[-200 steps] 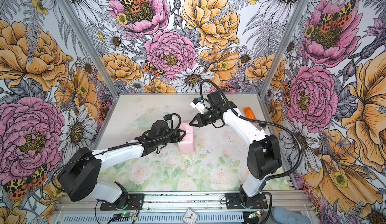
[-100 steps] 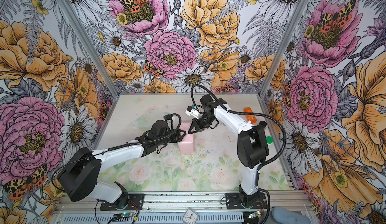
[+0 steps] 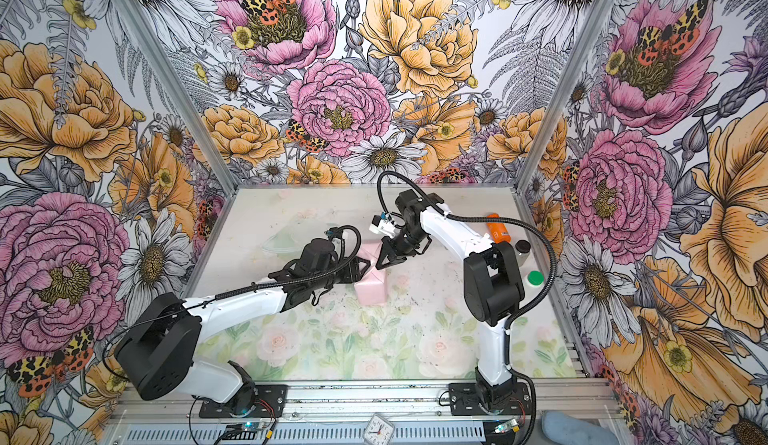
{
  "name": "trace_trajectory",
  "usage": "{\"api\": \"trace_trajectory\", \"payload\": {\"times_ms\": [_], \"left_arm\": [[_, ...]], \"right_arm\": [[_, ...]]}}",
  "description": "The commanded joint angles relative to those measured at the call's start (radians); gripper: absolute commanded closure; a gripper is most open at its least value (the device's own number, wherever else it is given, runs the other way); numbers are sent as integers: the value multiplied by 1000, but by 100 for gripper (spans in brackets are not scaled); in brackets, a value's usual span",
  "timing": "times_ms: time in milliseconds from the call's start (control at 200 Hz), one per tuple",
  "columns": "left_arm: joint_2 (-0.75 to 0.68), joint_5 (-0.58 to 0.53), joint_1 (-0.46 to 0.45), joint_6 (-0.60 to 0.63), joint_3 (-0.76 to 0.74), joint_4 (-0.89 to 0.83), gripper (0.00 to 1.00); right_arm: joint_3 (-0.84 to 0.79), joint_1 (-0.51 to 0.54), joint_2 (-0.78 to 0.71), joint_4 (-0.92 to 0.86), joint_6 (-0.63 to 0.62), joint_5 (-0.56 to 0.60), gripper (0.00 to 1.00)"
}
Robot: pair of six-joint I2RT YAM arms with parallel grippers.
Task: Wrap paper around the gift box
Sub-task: 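Bring the right gripper to the paper peak beside the left gripper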
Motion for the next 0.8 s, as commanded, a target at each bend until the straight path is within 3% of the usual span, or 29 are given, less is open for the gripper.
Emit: {"api": "trace_trajectory", "payload": {"times_ms": [0,545,795], "left_arm": [[-2,-26,-7,31,1,-81,39],[-81,-18,11,65,47,-105,40],[-137,53,2,117,46,-40,41]], "right_arm": [[15,-2,50,-14,27,56,100],[35,-7,95,-62,71,107,100],[34,-8,93,-63,70,104,100]]}}
